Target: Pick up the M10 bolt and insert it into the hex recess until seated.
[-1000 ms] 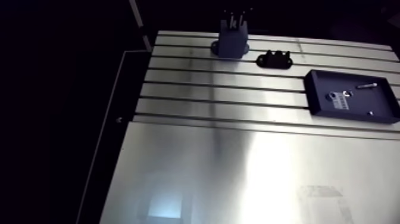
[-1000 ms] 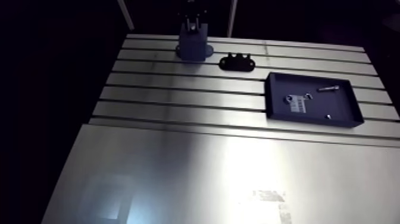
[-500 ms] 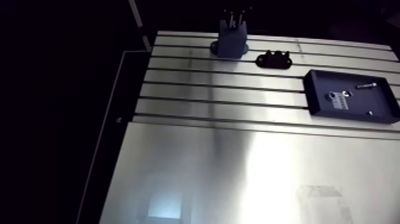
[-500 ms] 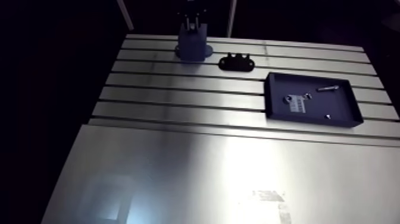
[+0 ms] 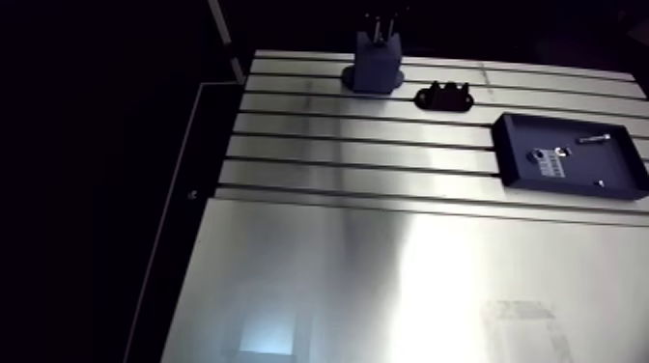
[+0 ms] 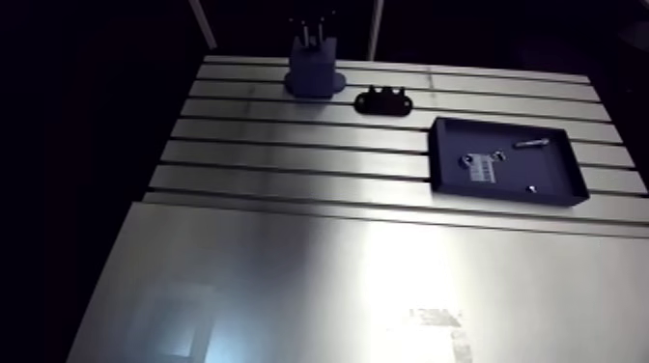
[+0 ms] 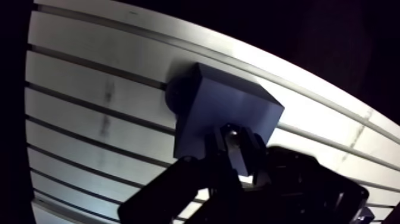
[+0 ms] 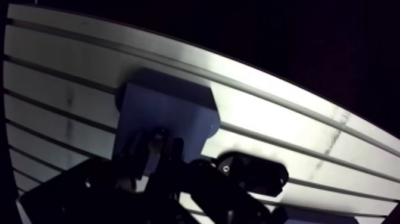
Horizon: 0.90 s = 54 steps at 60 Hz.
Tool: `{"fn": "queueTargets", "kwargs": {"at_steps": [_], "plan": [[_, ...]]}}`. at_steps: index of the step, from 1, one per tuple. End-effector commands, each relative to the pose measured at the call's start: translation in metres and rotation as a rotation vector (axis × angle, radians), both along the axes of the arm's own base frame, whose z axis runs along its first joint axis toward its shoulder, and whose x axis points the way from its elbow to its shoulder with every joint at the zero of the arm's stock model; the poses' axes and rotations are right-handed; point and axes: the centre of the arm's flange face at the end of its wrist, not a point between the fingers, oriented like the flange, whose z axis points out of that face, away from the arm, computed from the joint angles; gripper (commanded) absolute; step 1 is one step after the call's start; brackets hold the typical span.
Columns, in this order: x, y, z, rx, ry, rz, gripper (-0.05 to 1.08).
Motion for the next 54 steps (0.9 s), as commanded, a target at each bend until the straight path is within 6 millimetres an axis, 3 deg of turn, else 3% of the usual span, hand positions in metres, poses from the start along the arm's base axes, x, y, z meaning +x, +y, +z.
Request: {"fn": "queueTargets", "kwargs": {"at_steps": [1,54], "plan": [[0.0004,-0.0015,0.0,-0.003,-0.003,0.065,0.78],[0.0029,-0.006,0.0001,-0.008,-0.019,0.288,0.77]]}}
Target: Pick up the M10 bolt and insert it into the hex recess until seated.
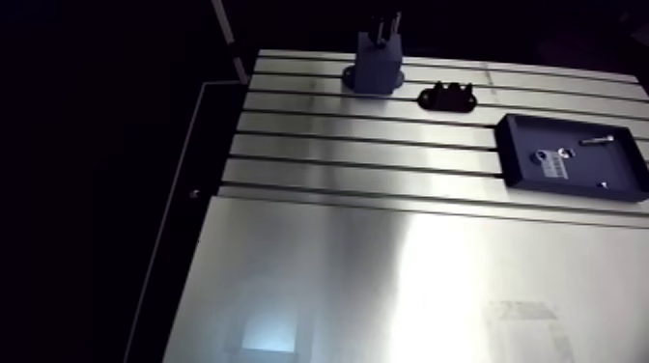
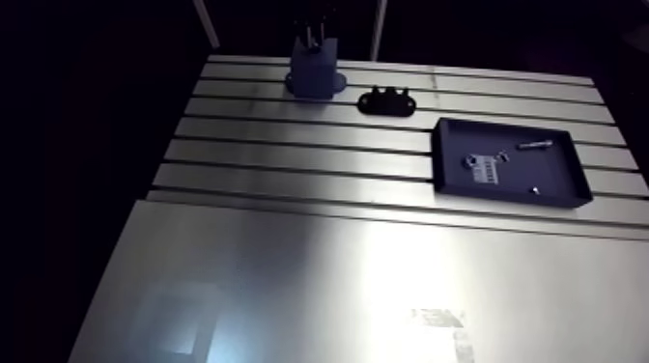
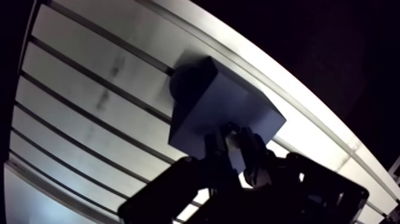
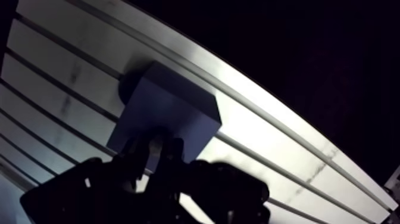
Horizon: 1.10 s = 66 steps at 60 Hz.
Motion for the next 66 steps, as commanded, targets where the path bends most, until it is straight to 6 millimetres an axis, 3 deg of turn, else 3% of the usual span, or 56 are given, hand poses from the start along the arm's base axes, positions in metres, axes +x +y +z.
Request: {"fn": "queueTargets", "kwargs": {"at_steps": [1,41,43,45,53,66], "plan": [[0.001,0.0,0.0,-0.001,-0.009,0.045,0.77],[0.002,0.0,0.001,-0.004,-0.011,0.104,0.72],[0.002,0.0,0.001,-0.004,-0.011,0.104,0.68],[0.003,0.0,0.001,-0.002,-0.013,0.105,0.53],[0.003,0.001,0.001,-0.001,-0.013,0.105,0.4],[0.002,0.001,0.009,-0.001,0.004,0.105,0.29]]}}
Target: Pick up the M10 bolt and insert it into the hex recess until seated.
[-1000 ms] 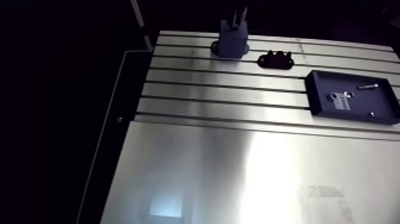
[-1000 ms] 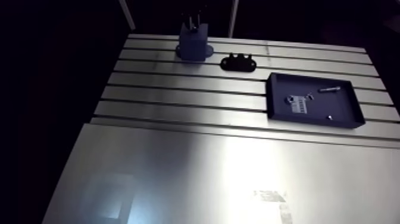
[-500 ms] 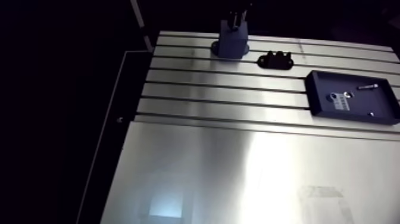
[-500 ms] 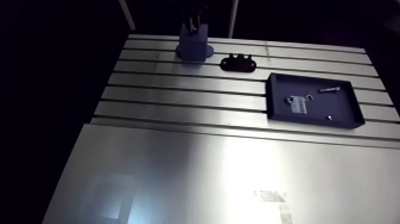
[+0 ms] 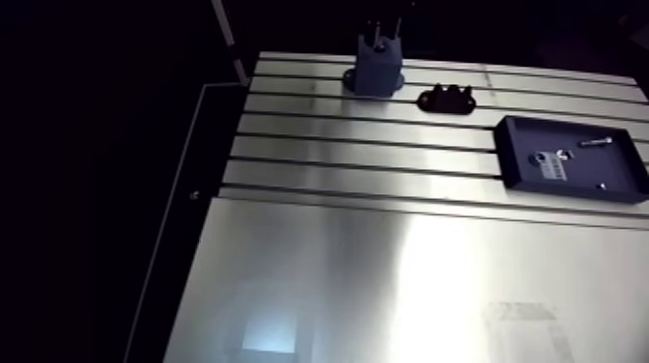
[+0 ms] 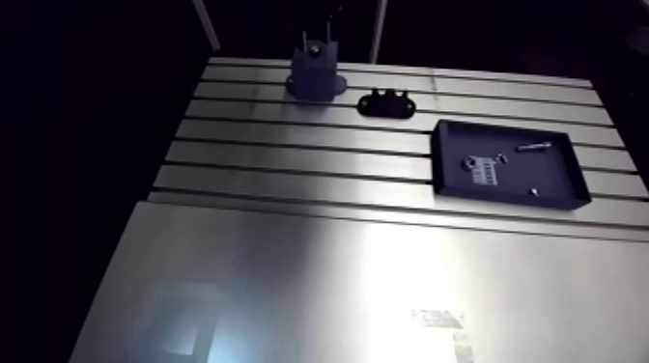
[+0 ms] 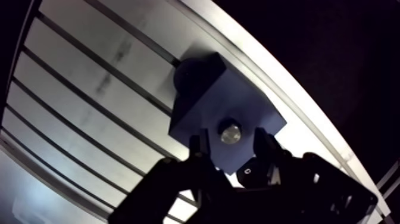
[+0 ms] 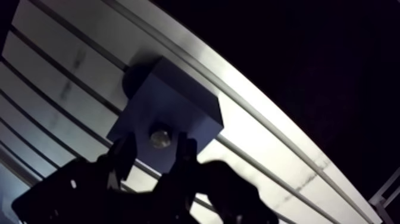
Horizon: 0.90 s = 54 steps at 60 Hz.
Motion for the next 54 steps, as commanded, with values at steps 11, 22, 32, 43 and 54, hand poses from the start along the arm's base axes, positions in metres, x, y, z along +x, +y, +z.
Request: {"fn": "queueTargets", "kwargs": {"at_steps": [11,22,32,43,54], "plan": [[0.0,-0.001,0.008,0.003,0.018,-0.001,0.18],[0.006,-0.004,0.025,-0.004,0.037,-0.049,0.15],[0.012,-0.006,0.039,0.003,0.047,-0.249,0.22],[0.019,-0.006,0.052,0.01,0.037,-0.387,0.45],[0.022,-0.008,0.049,0.01,0.025,-0.464,0.83]]}}
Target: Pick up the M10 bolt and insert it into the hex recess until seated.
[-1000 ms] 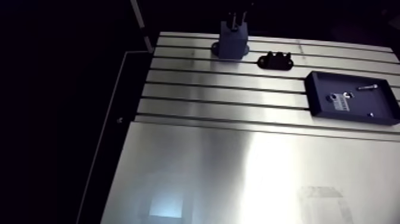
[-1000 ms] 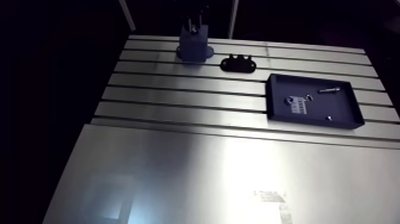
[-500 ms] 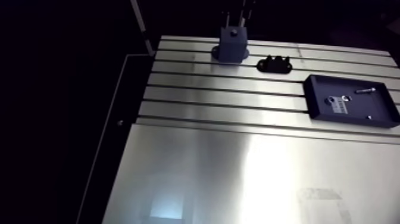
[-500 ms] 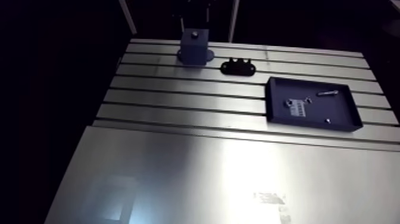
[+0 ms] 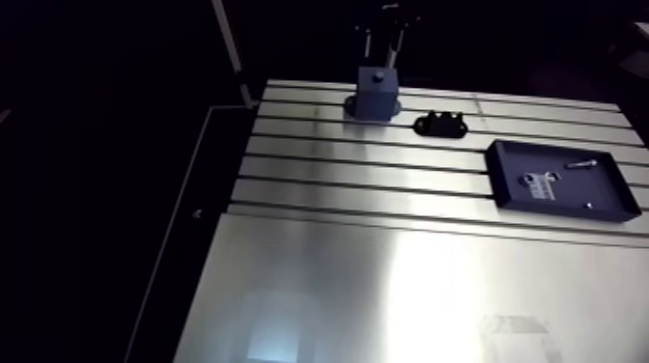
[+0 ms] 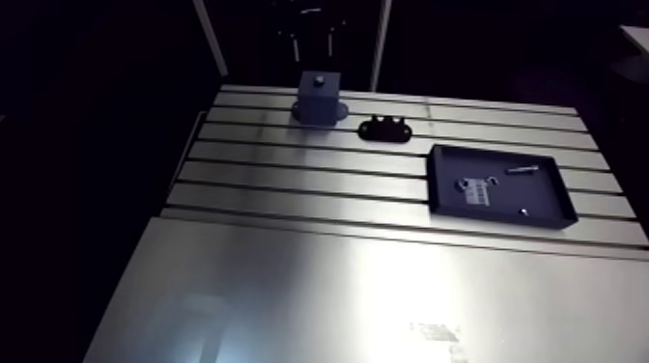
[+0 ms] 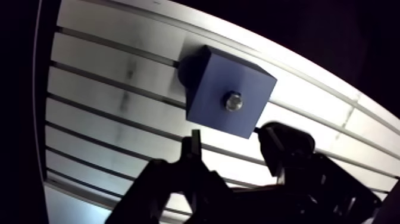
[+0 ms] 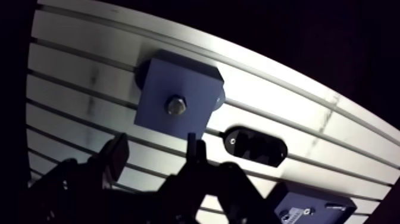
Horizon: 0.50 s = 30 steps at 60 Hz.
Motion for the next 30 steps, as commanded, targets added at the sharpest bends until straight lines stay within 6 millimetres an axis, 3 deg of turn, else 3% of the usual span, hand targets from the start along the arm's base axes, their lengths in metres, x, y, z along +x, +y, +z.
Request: {"fn": "queueTargets", "kwargs": {"at_steps": [1,15,30], "plan": [[0.005,-0.002,0.001,-0.005,-0.013,-0.116,0.89],[0.002,-0.002,-0.004,-0.001,-0.012,-0.121,1.03],[0.003,-0.003,-0.013,0.004,-0.021,-0.168,1.06]]}}
